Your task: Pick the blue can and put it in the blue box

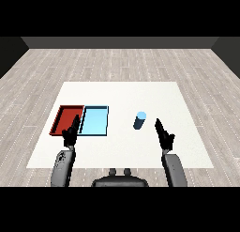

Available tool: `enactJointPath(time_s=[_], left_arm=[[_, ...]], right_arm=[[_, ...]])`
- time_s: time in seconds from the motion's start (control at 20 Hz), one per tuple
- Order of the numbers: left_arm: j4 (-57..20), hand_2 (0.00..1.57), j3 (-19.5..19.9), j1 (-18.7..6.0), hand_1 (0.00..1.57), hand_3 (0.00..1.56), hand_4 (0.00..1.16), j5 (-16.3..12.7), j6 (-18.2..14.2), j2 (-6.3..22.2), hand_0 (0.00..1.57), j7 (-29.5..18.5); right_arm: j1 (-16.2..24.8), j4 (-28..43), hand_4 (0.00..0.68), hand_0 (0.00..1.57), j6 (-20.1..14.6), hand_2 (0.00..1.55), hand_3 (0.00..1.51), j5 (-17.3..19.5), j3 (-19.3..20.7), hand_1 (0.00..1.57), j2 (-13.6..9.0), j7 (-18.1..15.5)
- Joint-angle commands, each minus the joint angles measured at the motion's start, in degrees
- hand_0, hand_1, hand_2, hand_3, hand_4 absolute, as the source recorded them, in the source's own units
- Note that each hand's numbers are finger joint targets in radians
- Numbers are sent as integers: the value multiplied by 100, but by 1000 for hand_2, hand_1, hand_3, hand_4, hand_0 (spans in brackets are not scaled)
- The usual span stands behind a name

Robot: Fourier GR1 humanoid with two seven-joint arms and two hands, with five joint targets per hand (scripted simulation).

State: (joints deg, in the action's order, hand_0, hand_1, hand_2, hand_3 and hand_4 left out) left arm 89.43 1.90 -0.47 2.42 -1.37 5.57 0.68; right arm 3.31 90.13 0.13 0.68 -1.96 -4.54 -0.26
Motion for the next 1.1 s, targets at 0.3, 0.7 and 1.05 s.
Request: enactJointPath(time_s=[0.3,0.7,1.05], left_arm=[[423,0,88,-285,0,0,0,-548,330,-293,0,-1092],[-18,0,92,-53,0,0,0,-642,662,-349,0,-2013],[275,0,290,244,0,0,0,-889,991,-67,0,-1918]], right_arm=[[-1406,-275,0,0,97,0,0,-377,142,0,435,-514],[-1346,-1018,0,0,487,0,0,-629,366,0,314,-1556],[-1910,-1822,0,0,560,0,0,-700,612,0,155,-1588]])
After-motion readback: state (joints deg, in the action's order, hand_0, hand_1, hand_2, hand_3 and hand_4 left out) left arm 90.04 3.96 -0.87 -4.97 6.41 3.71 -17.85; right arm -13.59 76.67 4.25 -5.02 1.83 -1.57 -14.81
